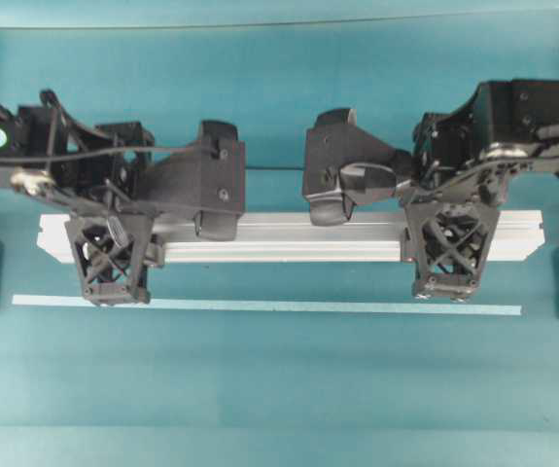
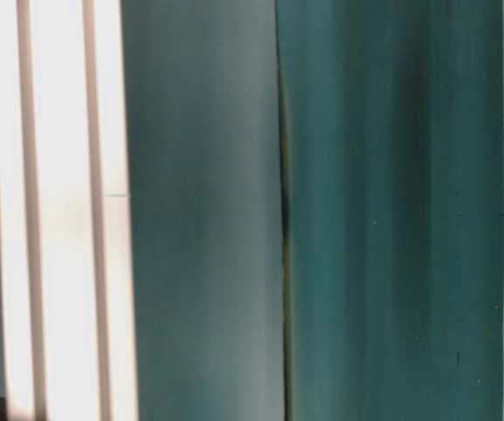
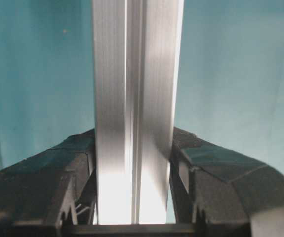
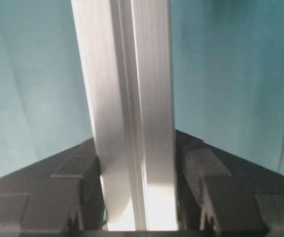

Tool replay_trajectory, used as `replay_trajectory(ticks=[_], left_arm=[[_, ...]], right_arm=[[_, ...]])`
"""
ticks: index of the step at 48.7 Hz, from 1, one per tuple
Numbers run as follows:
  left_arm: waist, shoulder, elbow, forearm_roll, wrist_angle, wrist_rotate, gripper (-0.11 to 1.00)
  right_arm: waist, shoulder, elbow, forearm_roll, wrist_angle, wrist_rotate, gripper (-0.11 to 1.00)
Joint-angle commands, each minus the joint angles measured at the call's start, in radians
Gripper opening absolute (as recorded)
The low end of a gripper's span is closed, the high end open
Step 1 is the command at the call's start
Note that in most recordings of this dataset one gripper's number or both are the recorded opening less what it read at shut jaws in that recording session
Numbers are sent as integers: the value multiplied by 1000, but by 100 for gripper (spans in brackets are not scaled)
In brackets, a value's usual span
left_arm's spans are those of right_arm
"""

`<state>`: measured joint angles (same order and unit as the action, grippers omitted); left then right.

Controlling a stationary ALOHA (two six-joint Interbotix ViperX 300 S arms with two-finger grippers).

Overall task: Lift the metal rail with both hands.
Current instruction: 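Lift the rail with both grippers and pull it back toward the arms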

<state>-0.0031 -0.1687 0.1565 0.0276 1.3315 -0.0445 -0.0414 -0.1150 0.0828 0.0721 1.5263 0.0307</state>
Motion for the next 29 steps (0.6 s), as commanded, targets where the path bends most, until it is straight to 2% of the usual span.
replay_trajectory(ticks=[1, 13, 29], left_arm=[[3, -31, -55, 2, 20, -2, 36], [5, -26, -106, 2, 75, -2, 36], [17, -20, -181, 0, 152, -2, 36]], right_arm=[[-3, -15, -37, 3, 12, 14, 35], [-3, -12, -91, 2, 72, 14, 35], [-3, -11, -144, 2, 89, 14, 35]])
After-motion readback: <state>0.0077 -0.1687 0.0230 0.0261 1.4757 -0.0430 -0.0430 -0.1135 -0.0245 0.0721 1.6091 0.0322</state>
